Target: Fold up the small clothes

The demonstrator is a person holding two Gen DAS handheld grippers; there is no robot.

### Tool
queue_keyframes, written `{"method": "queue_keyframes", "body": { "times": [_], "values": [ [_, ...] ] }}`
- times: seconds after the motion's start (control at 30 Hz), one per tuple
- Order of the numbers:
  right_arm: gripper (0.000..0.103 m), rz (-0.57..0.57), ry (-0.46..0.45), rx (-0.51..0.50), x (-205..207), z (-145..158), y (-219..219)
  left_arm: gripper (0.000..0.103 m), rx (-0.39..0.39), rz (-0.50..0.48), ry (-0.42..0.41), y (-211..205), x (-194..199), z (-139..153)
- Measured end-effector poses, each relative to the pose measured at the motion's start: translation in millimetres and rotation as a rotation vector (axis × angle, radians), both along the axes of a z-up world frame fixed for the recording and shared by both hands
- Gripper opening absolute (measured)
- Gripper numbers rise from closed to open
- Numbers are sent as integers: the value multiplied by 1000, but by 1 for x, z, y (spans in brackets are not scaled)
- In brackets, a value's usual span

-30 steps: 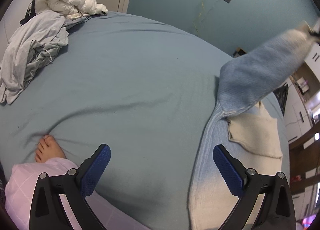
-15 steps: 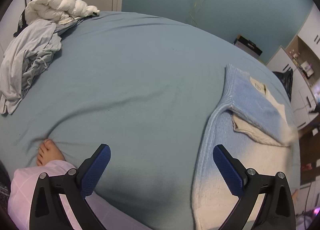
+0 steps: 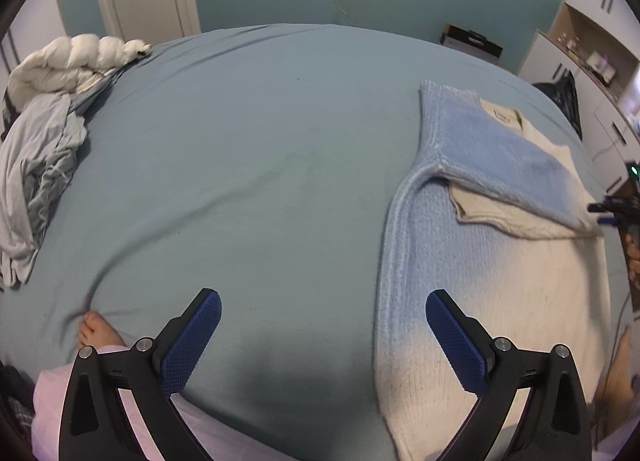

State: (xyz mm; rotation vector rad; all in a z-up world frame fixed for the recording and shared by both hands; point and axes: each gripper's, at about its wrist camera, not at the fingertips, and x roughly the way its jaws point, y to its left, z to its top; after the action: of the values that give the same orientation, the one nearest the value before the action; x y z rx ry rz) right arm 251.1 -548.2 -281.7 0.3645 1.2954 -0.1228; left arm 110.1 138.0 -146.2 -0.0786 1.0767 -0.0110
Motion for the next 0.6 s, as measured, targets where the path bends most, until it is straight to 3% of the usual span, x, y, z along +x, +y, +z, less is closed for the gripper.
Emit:
{"method": "queue_keyframes", "body": {
  "times": [0.23, 0.37, 0.4, 0.5, 0.53, 0.6],
  "values": [
    [57, 460, 13, -409, 6, -40, 84, 103, 2, -17, 24, -1, 0, -8],
    [55, 554, 39, -559, 3, -58, 86, 103, 2, -14, 45, 1, 0, -13],
    [50, 540, 47, -573, 8, -61, 81, 103, -2, -10, 46, 2, -1, -12],
    [8, 483, 26, -507, 20, -50, 59, 103, -14, -1, 39, 5, -1, -10],
    [5, 473, 15, -513, 22, -45, 54, 103, -15, 0, 38, 4, 0, -11],
    [4, 508, -40, -414, 28, -21, 41, 103, -17, -2, 44, 4, 1, -12]
  ]
}}
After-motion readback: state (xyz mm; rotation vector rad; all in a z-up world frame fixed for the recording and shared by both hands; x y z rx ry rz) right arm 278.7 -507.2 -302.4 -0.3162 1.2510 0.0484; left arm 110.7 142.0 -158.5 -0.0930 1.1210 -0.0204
